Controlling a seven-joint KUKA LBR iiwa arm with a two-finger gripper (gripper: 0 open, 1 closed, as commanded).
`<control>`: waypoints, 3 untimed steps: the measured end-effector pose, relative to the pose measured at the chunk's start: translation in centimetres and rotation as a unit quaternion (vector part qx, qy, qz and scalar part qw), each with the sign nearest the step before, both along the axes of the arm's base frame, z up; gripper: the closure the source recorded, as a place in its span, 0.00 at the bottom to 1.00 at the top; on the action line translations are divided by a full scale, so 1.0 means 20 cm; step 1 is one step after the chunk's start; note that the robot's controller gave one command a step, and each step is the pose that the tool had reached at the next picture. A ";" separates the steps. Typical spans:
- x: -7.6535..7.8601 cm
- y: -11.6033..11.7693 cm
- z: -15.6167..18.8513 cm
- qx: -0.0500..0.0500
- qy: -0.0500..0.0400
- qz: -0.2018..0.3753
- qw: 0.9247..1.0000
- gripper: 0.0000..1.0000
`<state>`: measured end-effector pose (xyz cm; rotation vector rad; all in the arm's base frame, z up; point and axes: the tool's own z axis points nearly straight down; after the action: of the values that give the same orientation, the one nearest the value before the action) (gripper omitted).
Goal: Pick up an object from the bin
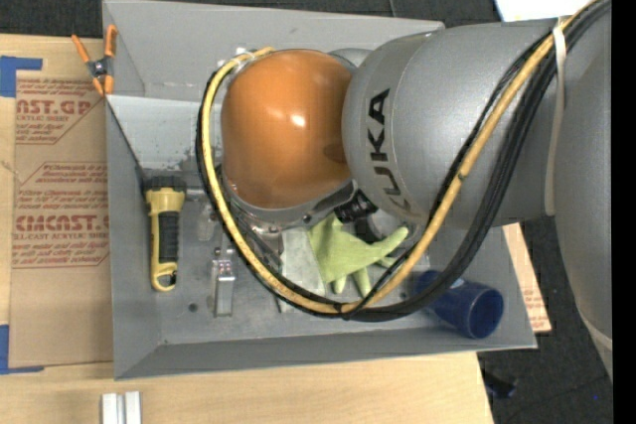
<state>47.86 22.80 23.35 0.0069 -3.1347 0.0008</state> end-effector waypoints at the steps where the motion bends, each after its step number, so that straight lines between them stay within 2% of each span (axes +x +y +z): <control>1: 0.01 -0.01 0.02 0.001 -0.004 -0.002 1.000 0.00; 2: 0.29 -0.14 0.03 0.002 -0.005 0.141 0.990 0.00; 3: 0.42 -0.52 -0.09 0.002 -0.005 0.181 0.984 0.00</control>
Offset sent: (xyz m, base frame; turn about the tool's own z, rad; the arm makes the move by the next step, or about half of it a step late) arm 0.0947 -0.0489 0.0079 -0.4388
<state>56.22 12.31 21.60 0.5754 -3.0923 -0.0040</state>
